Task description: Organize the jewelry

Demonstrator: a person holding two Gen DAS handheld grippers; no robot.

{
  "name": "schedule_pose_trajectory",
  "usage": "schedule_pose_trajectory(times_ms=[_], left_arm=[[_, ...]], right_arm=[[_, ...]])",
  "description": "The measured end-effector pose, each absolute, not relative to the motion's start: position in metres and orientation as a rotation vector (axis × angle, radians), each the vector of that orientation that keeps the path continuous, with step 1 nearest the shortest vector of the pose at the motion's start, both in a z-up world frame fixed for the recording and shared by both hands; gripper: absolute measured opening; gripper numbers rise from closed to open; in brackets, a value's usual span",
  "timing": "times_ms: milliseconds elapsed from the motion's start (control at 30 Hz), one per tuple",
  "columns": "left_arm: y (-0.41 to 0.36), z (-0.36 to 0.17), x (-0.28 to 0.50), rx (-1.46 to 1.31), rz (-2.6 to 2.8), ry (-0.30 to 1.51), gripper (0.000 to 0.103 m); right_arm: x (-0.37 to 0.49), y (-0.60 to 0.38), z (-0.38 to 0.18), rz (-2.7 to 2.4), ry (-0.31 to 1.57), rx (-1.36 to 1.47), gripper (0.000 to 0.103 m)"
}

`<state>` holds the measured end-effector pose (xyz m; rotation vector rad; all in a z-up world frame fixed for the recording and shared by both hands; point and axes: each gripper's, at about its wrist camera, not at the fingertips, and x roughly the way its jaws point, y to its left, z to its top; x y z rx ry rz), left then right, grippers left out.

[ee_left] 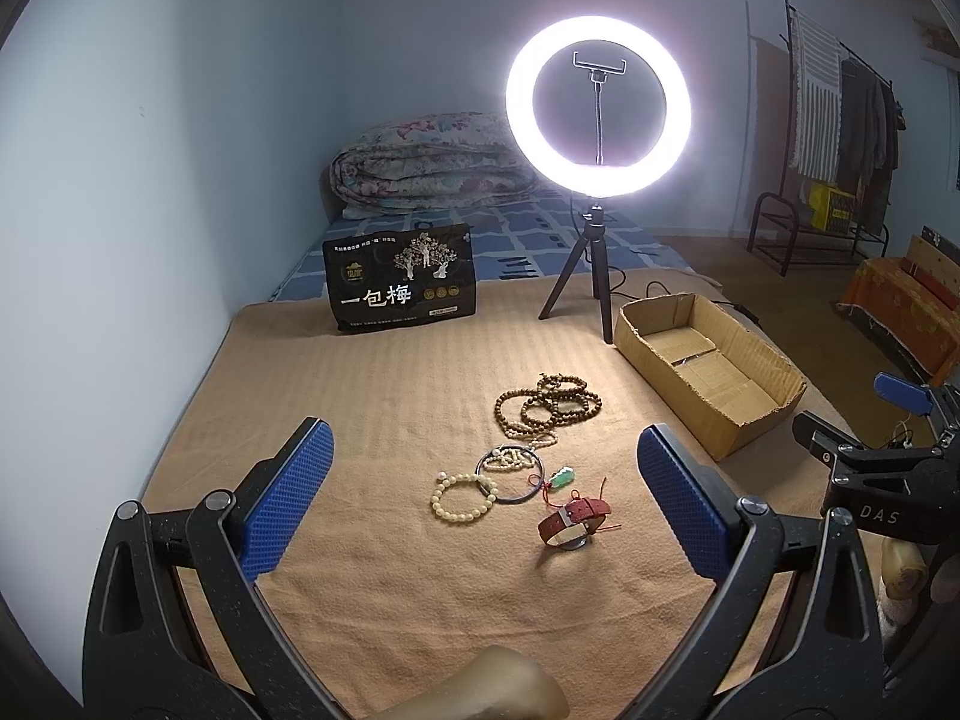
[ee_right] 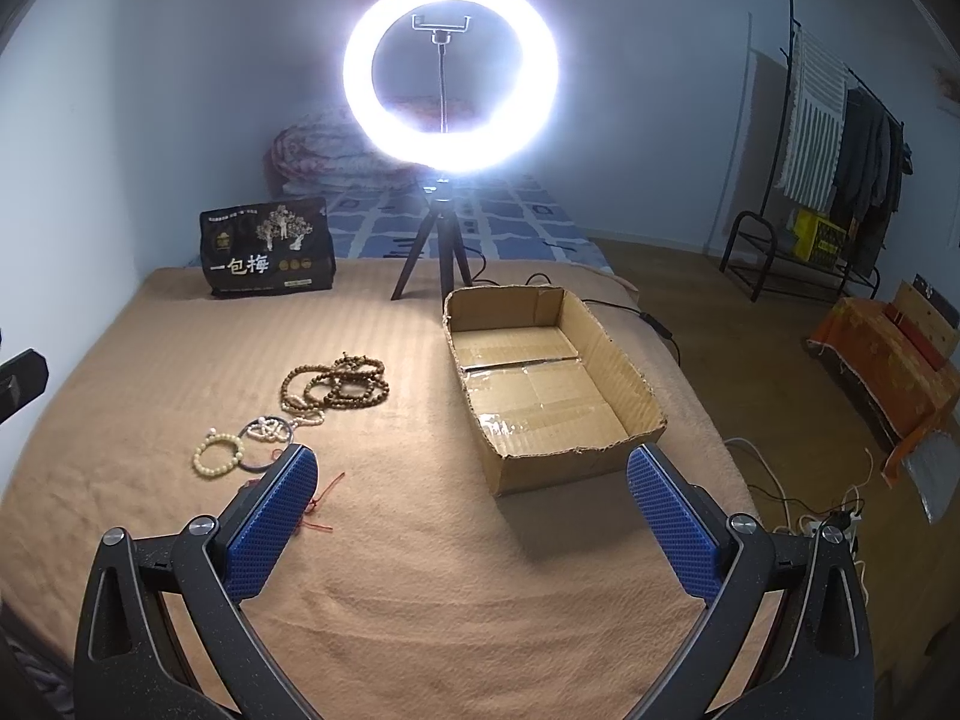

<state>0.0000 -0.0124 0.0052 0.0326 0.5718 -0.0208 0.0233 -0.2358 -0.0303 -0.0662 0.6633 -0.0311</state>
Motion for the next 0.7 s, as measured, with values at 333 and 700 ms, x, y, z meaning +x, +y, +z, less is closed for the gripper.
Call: schedule_pose_trajectory(times_ms=[333,700], left_arm=[[-0.0119,0.0079,0.0001,0.034,-0.024,0.573,0.103],[-0.0123,0.0085,-0.0007,0.034,-0.024,0.572,0.103]], right_arm=[[0.0240,-0.2331,-0.0340,-0.030,0.674,-0.074,0.103],[0.0238,-0.2335,-0.0355,-0.027,0.675,-0.072,0.103]])
